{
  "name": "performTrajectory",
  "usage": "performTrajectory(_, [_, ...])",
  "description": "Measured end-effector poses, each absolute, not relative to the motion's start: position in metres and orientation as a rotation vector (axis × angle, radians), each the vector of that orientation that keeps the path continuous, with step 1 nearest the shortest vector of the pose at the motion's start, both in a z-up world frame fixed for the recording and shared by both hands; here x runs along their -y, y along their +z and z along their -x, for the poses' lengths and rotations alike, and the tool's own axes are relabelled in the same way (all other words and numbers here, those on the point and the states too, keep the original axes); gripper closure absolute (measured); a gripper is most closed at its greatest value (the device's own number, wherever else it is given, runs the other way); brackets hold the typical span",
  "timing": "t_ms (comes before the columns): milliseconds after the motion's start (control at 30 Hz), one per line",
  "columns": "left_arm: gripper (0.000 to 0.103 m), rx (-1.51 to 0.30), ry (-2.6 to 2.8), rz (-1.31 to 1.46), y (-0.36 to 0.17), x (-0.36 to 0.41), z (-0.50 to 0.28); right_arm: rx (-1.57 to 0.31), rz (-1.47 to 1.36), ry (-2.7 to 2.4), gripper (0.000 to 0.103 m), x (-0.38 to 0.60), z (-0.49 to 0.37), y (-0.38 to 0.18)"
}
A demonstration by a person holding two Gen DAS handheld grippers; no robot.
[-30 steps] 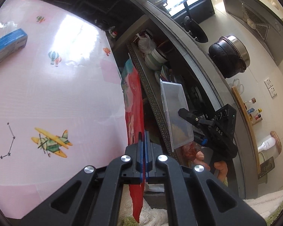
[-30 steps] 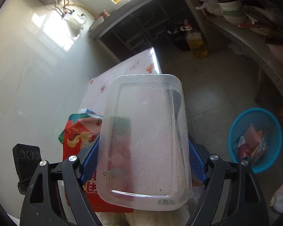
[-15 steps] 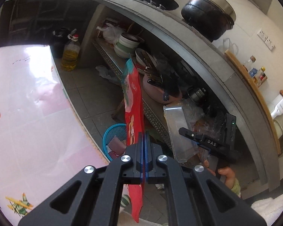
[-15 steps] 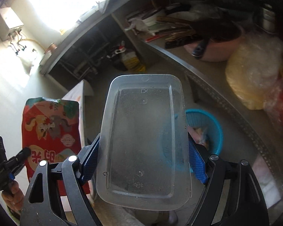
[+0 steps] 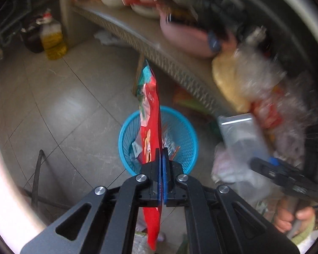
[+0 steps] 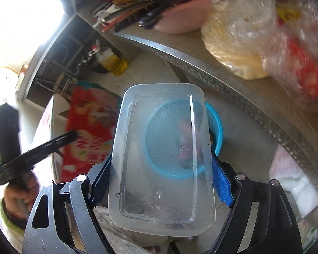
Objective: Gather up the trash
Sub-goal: 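Carry the snack bag and container over the blue wastebasket, then open both tools over the wastebasket to drop bag and container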
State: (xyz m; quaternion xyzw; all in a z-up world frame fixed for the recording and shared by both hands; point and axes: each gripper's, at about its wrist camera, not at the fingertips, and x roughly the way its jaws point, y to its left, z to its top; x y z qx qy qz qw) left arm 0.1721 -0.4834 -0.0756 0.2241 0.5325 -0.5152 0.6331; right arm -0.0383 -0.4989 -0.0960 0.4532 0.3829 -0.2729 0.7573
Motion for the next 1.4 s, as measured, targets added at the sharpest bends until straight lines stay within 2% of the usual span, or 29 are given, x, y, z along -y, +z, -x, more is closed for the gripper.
performTrajectory(333, [0.101,-1.318,-1.112,-0.637,-0.165,0.555,-0.171,-0.852,-1.057,-0.628,0.026,0.507,0.053,-0.111])
performTrajectory(467, [0.092,-1.386,-0.987,-0.644,-0.198,0.565,-0.183,-0.851,-1.074,-0.624,0.025,0.506,0.056,-0.112])
performTrajectory(567, [0.088,-1.393,-0.960,-0.634,-0.198,0.561,-0.189,-0.851,-1.074,-0.621,0.025,0.506,0.057,-0.112])
performTrajectory(833, [0.080,-1.352,-0.990,-0.616,-0.151,0.536,-0.194,-0.875,-1.114,-0.598,0.025,0.512,0.041,-0.130])
performTrajectory(1167, [0.049,-1.186,-1.042,-0.437,-0.037,0.436,-0.198,-1.023,-1.035,-0.572,0.020,0.528,-0.038,-0.164])
performTrajectory(1400, [0.031,-1.044,-0.981,-0.359,0.016,0.334,-0.179,-1.230,-0.901,-0.574,0.018,0.525,-0.101,-0.229])
